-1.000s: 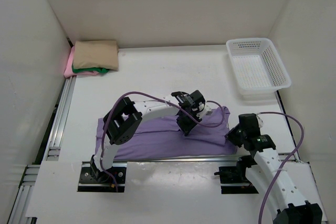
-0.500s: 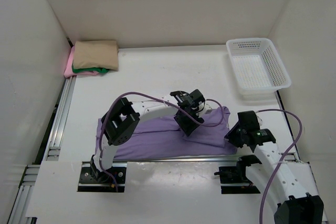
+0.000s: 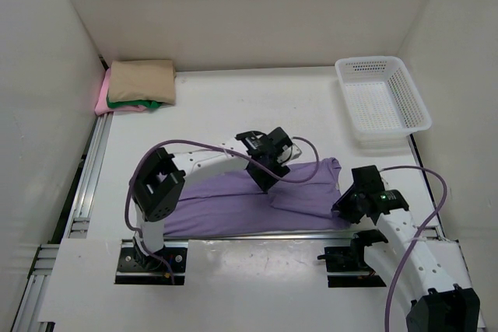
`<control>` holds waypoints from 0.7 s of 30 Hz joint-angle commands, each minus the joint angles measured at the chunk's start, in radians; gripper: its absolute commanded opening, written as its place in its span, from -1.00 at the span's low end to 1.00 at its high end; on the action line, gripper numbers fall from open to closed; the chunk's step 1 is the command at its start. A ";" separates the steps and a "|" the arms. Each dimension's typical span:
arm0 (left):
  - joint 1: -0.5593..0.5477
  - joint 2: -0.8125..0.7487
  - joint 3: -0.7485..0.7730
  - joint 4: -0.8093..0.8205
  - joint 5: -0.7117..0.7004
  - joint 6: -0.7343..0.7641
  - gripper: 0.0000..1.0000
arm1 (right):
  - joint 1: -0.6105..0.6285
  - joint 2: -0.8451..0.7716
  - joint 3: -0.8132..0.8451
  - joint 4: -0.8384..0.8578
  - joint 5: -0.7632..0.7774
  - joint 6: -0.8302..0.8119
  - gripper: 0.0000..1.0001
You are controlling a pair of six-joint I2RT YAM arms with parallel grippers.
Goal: Fold and stack the t-shirts
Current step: Fold the other side of the tshirt into a rectangle, then rotate the tshirt 90 degrees
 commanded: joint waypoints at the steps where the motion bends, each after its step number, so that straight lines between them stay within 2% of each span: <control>1: 0.086 -0.109 -0.062 0.008 -0.209 0.000 0.40 | 0.002 -0.010 0.082 0.077 0.040 -0.069 -0.26; 3: 0.163 -0.161 -0.133 0.043 -0.298 0.000 0.44 | 0.002 0.013 0.154 0.142 0.078 -0.142 -0.13; 6: 0.325 -0.203 -0.209 0.053 -0.421 0.000 0.49 | 0.002 0.151 0.278 0.182 0.115 -0.246 -0.11; 7: 0.376 -0.220 -0.225 0.053 -0.435 0.000 0.49 | 0.002 0.197 0.312 0.196 0.115 -0.268 -0.11; 8: 0.477 -0.238 -0.241 0.062 -0.435 0.000 0.49 | 0.002 0.291 0.344 0.196 0.127 -0.286 -0.11; 11: 0.623 -0.287 -0.332 0.085 -0.435 0.000 0.49 | 0.012 0.454 0.447 0.239 0.137 -0.336 -0.16; 12: 0.705 -0.296 -0.385 0.116 -0.435 0.000 0.49 | 0.012 0.487 0.469 0.251 0.137 -0.336 -0.30; 14: 0.775 -0.309 -0.432 0.146 -0.415 0.000 0.49 | 0.026 0.573 0.524 0.274 0.146 -0.359 -0.47; 16: 0.863 -0.309 -0.478 0.171 -0.403 0.000 0.49 | 0.039 0.622 0.551 0.274 0.146 -0.359 -0.71; 18: 0.913 -0.309 -0.490 0.182 -0.389 0.000 0.47 | 0.060 0.688 0.571 0.274 0.126 -0.359 -0.84; 21: 1.014 -0.275 -0.490 0.202 -0.338 0.000 0.44 | 0.071 0.778 0.572 0.274 0.126 -0.346 -0.87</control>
